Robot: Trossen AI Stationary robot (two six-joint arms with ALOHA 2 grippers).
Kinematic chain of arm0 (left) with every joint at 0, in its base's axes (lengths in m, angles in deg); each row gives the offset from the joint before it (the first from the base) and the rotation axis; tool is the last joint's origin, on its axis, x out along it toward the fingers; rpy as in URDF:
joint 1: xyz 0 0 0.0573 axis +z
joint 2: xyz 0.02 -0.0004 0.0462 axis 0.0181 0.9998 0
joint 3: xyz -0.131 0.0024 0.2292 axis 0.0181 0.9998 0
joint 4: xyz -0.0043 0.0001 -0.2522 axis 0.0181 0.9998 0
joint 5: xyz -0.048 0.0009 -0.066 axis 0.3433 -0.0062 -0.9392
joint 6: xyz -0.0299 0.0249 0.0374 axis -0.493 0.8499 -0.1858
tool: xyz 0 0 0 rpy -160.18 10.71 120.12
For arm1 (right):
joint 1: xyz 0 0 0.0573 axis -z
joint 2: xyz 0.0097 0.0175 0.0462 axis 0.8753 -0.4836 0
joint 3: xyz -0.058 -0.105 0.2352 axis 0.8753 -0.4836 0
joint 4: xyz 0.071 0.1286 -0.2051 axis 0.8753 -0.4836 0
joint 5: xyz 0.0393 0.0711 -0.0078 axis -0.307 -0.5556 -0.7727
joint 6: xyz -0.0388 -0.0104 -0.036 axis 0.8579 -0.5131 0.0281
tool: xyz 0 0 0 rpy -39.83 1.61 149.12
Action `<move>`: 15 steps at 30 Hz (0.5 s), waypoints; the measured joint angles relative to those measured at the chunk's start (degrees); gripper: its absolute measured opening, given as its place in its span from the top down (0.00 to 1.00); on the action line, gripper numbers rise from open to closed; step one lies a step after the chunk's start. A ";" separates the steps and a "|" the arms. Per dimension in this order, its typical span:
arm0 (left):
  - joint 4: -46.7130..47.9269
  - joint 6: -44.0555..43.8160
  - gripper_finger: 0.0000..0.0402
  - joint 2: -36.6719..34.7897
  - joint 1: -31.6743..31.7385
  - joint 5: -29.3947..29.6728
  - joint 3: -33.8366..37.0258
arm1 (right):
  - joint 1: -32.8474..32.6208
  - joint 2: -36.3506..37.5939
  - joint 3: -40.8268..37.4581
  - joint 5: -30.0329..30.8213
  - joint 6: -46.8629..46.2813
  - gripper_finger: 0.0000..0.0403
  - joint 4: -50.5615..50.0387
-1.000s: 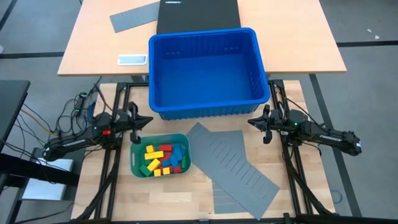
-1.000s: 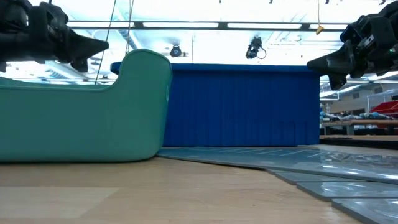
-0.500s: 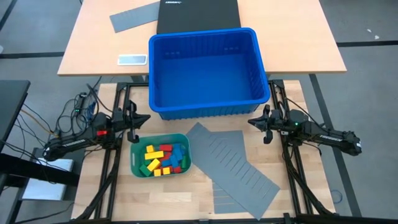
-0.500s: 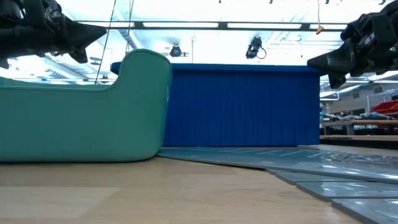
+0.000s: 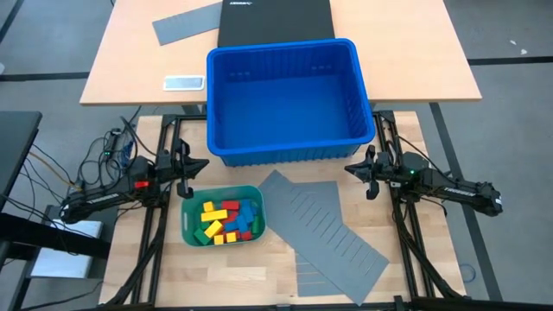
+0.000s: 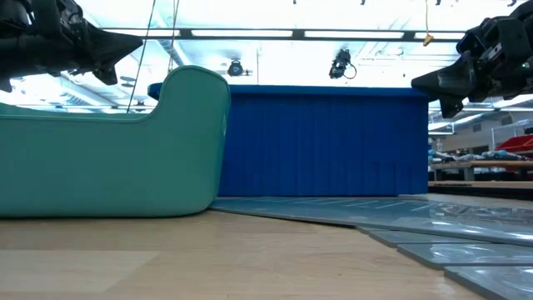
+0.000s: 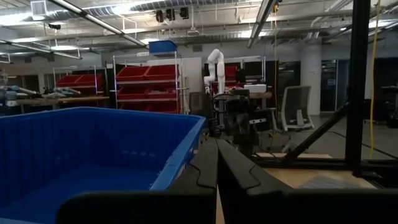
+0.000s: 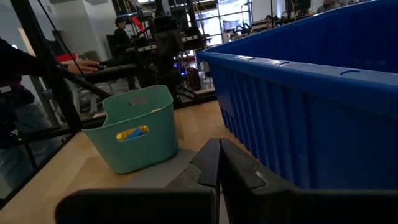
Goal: Sort Items/Unsort Items
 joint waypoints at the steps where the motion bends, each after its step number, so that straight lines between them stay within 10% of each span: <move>1: 0.00 0.00 0.98 0.00 0.00 0.00 0.00 | 0.00 0.00 0.00 0.00 0.00 0.98 0.00; 15: 0.01 0.00 0.98 0.00 0.00 0.00 0.00 | 0.00 0.00 0.00 0.04 0.00 0.98 0.00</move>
